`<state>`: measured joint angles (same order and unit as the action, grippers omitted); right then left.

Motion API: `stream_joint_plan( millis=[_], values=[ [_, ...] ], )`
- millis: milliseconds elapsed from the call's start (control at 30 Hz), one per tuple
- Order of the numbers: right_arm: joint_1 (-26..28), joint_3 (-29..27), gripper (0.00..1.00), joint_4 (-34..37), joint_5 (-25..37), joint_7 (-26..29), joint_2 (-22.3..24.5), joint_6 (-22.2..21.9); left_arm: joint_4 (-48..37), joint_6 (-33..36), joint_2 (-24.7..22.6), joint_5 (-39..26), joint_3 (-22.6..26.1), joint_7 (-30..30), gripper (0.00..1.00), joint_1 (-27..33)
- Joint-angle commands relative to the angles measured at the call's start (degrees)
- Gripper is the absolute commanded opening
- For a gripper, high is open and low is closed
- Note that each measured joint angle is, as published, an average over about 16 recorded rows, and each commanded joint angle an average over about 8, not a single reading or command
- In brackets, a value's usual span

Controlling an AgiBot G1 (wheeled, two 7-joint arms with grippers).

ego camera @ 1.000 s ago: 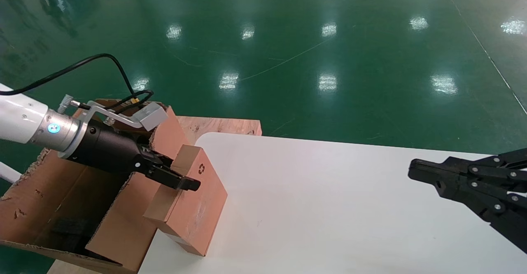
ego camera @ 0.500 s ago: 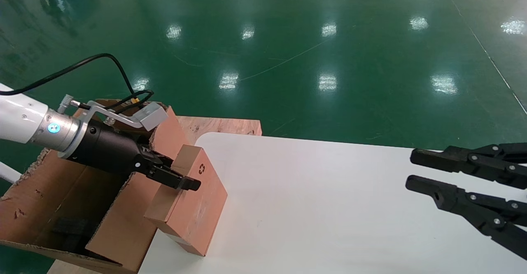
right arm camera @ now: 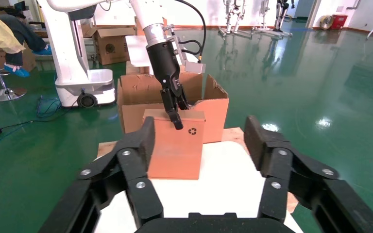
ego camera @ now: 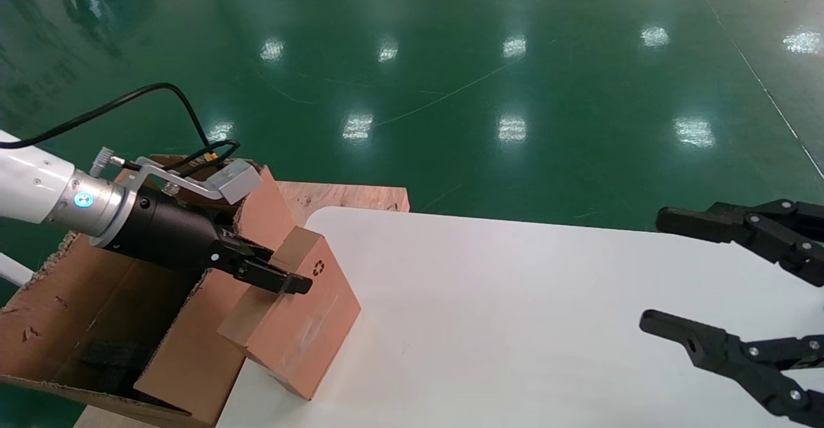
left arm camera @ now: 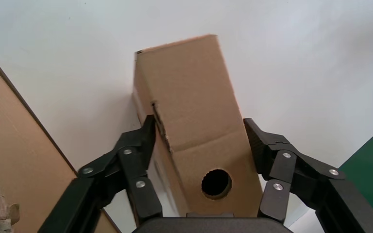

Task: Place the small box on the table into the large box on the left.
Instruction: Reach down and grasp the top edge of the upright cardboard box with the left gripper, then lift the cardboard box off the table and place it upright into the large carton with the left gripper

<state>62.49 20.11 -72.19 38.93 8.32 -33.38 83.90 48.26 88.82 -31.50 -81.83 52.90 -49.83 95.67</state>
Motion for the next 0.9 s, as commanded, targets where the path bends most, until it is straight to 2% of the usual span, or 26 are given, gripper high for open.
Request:
stream_joint_plan(
  millis=[33, 333, 533, 667, 900],
  values=[
    [0.0, 0.0, 1.00, 0.0, 0.0, 0.0, 0.0, 0.0, -0.1, 0.0, 0.0, 0.1, 0.0, 0.0, 0.00, 0.0],
    [0.0, 0.0, 1.00, 0.0, 0.0, 0.0, 0.0, 0.0, 0.9, -1.6, 0.7, -0.9, -0.2, 0.3, 0.00, 1.2],
    [0.0, 0.0, 1.00, 0.0, 0.0, 0.0, 0.0, 0.0, -0.8, -4.3, 0.2, -2.5, -1.5, 2.4, 0.00, 5.0],
    [0.0, 0.0, 1.00, 0.0, 0.0, 0.0, 0.0, 0.0, -4.4, -7.0, -1.3, -5.1, -2.6, 6.0, 0.00, 10.8],
    [0.0, 0.0, 1.00, 0.0, 0.0, 0.0, 0.0, 0.0, -13.7, -10.7, -5.3, -13.3, -3.0, 15.1, 0.00, 25.9]
  ],
)
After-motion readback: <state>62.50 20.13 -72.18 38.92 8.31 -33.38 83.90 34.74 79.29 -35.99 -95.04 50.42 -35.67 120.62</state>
